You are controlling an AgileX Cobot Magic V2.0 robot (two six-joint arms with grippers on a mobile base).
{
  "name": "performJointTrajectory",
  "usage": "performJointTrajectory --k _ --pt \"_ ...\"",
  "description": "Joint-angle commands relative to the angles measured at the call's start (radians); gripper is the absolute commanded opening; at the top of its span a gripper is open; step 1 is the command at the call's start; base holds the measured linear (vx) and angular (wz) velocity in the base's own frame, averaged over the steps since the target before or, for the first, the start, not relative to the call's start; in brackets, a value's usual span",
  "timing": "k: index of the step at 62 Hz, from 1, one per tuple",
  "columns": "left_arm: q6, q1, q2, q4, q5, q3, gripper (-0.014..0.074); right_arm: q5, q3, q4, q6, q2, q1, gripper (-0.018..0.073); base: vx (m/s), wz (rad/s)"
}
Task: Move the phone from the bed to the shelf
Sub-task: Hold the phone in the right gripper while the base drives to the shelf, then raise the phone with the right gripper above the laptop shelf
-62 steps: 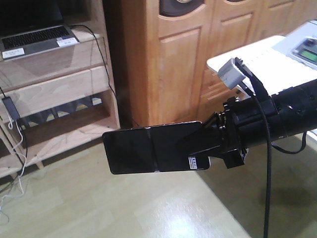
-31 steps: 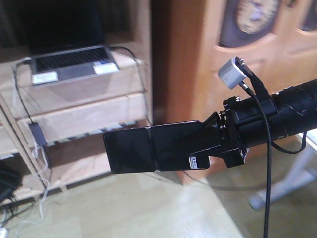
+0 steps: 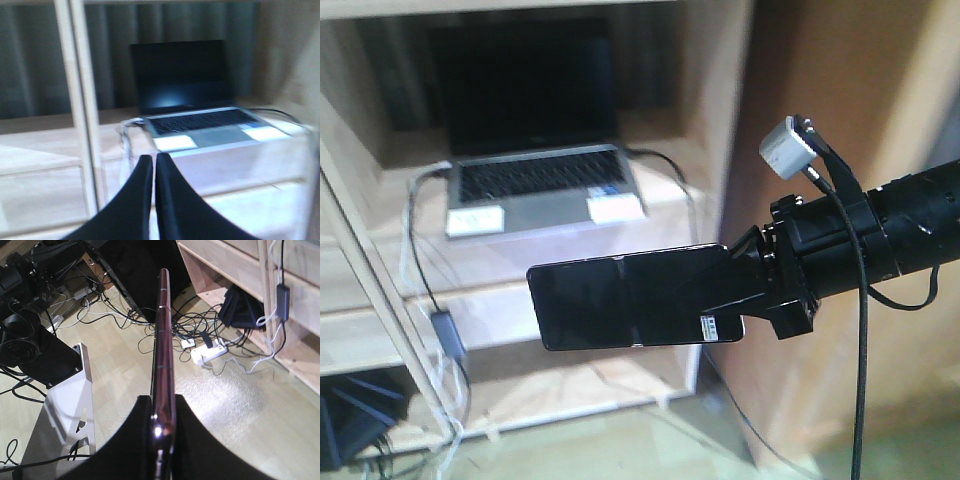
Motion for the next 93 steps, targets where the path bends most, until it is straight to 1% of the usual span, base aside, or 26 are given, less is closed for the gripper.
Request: performJointTrajectory --k 1,45,67,93 --pt "-0.003 -0.002 -0.004 -0.009 -0.077 -0.025 0.0001 0.081 -0.027 0.088 -0.007 -0.034 0.002 -0.0001 0.37 0.3" --pt "-0.003 -0.002 -0.004 -0.009 -0.077 -0.025 0.0001 0.079 -0.027 0.088 -0.007 -0.034 0.002 -0.0001 0.28 0.25" --pt "-0.003 -0.002 -0.004 -0.009 -0.077 -0.025 0.0001 0.079 -0.027 0.088 -0.007 -0.034 0.002 -0.0001 0.14 0.0" --pt "-0.003 -0.002 -0.004 -0.009 -0.077 -0.025 0.0001 0.081 -0.027 0.088 -0.007 -0.034 0.002 -0.0001 0.03 0.0"
